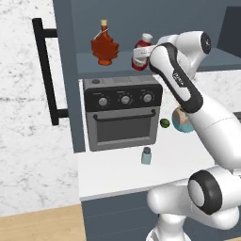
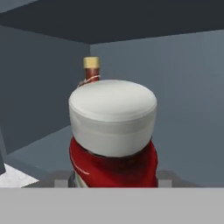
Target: Put the shaker and condiment bottle from the counter next to their counterparts in the cabinet.
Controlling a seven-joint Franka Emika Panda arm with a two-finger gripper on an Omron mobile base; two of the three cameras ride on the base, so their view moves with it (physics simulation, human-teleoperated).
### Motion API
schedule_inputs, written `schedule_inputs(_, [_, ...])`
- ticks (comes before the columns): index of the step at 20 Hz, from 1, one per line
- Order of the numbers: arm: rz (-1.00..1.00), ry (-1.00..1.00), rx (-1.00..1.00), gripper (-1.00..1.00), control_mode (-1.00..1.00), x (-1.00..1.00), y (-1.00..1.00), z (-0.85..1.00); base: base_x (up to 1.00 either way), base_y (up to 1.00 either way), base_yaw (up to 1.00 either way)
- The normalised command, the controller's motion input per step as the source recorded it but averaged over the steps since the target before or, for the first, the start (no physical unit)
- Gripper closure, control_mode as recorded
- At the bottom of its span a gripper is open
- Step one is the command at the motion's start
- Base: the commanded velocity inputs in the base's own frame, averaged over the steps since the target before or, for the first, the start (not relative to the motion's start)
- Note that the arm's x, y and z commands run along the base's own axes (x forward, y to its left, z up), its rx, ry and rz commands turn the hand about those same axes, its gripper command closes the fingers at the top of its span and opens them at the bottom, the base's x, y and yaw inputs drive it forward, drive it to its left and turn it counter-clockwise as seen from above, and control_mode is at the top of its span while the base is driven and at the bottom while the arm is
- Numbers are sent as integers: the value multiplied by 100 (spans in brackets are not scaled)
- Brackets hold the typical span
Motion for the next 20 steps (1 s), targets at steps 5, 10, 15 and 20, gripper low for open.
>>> schedule_inputs(5, [5, 2, -11, 100, -100, 17, 23, -11, 0, 0, 0])
schedule_inputs(10, [0, 0, -8, 100, -100, 38, 12, 0, 0, 0, 0])
schedule_inputs(15, [0, 0, -2, 100, -100, 49, 0, 0, 0, 0, 0])
schedule_inputs(20, [1, 2, 0, 100, -100, 63, 0, -10, 0, 0, 0])
